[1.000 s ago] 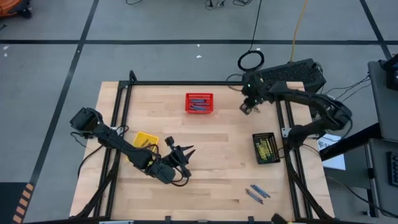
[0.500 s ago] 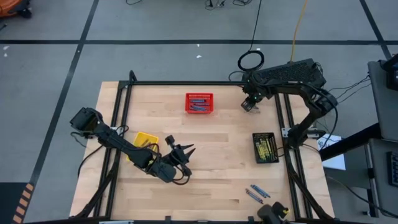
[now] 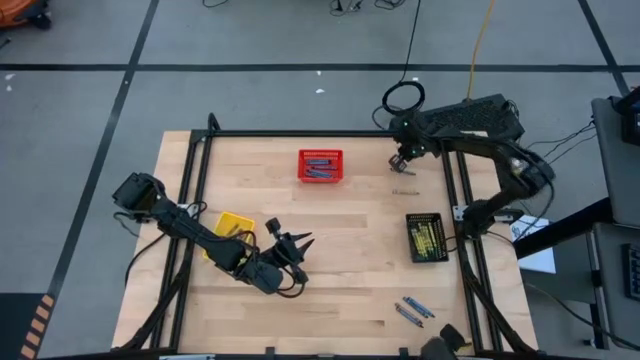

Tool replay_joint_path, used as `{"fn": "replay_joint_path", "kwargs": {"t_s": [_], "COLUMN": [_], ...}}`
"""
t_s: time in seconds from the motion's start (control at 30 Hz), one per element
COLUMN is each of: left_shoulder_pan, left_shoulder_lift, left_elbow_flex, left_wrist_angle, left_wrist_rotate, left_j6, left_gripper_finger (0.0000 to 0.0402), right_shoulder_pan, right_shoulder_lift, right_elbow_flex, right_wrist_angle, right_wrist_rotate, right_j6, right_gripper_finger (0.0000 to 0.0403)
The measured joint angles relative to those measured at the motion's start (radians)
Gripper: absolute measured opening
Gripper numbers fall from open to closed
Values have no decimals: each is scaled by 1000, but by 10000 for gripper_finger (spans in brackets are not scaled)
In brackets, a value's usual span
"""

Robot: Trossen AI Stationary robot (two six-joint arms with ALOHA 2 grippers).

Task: Sort crayons
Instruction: Put the green crayon into the black basket

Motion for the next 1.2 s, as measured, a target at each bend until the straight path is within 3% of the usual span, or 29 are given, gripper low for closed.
{"fn": "replay_joint_path", "kwargs": {"t_s": [0.13, 0.23, 0.37, 0.53, 0.67, 0.8, 1.03, 1.2], "left_shoulder_pan": [0, -6, -11, -11, -11, -11, -12, -13], "left_shoulder_lift": [0, 0, 0, 0, 0, 0, 0, 0], "left_elbow_flex": [0, 0, 0, 0, 0, 0, 0, 0], "left_wrist_angle": [-2, -6, -7, -17, -30, -30, -30, -30], "left_wrist_rotate": [0, 0, 0, 0, 0, -1, -1, -2], "left_j6": [-1, -2, -2, -2, -2, -2, -2, -2], "left_gripper_finger": [82, 82, 82, 82, 82, 82, 82, 82], "right_shoulder_pan": [94, 234, 526, 911, 1150, 1271, 1354, 1361], "right_shoulder_lift": [-192, -362, -546, -691, -699, -632, -496, -441], "right_elbow_flex": [0, 1, 1, 0, -29, -87, -144, -144], "right_wrist_angle": [-63, -169, -377, -650, -691, -649, -722, -735], "right_wrist_rotate": [14, 63, 135, 274, 327, 326, 293, 205], "right_j6": [112, 254, 540, 1047, 1387, 1572, 1789, 1778], "right_gripper_finger": [3, 2, 1, 1, 1, 0, 2, 32]}}
